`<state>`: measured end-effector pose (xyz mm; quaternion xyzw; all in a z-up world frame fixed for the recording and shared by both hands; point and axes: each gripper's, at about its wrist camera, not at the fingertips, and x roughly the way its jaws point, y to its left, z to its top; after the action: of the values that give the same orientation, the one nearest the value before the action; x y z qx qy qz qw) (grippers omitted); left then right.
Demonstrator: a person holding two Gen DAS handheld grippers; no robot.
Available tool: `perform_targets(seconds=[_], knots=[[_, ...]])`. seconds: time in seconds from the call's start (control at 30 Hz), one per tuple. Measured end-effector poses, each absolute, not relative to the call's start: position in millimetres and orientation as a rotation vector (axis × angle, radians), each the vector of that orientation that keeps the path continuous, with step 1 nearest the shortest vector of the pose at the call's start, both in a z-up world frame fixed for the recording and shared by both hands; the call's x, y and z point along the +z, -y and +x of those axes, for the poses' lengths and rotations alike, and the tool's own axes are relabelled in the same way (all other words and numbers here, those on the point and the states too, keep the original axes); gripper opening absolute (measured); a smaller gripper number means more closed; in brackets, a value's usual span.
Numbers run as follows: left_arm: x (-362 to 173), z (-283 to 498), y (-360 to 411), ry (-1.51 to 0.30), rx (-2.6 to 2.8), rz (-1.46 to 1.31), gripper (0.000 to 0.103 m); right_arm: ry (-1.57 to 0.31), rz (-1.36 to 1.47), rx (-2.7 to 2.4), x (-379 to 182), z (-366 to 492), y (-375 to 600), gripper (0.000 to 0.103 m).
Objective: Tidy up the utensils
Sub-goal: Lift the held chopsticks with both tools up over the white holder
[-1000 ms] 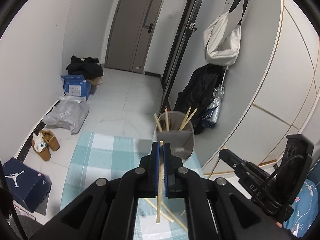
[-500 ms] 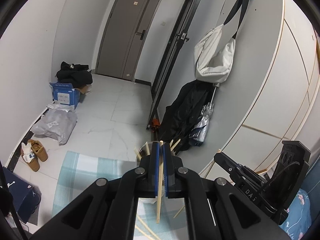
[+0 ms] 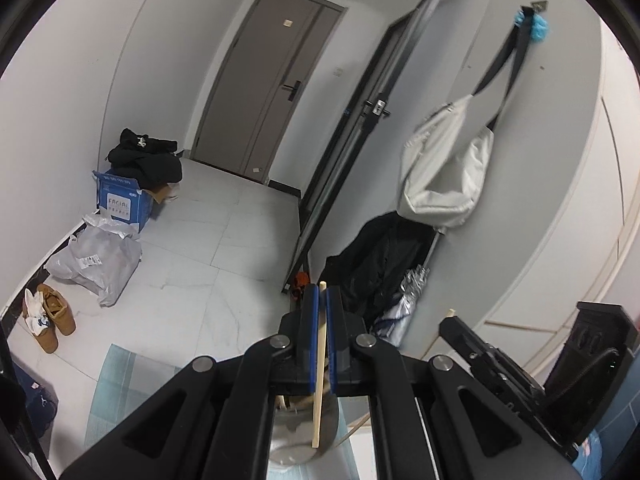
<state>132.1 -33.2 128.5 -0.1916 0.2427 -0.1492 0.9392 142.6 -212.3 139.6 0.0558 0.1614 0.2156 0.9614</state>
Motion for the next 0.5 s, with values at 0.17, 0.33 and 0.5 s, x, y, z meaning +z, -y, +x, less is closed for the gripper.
perform_targets(seconds=[0.17, 0.33, 0.5], knots=[[118.1, 151.4, 29.4, -0.526, -0.296, -0.409, 0.0, -0.283, 0.08, 0.432, 153.6, 162.9, 210.1, 0.005], [116.0, 164.4, 25.3, -0.535, -0.286, -0.434, 0.0, -0.231, 0.061, 0.428, 163.0, 181.8, 205.9, 0.005], [116.8, 176.5, 24.4, -0.528, -0.271, -0.447, 0.0, -0.233, 0.055, 0.447, 159.7, 201.2, 196.9, 0.005]])
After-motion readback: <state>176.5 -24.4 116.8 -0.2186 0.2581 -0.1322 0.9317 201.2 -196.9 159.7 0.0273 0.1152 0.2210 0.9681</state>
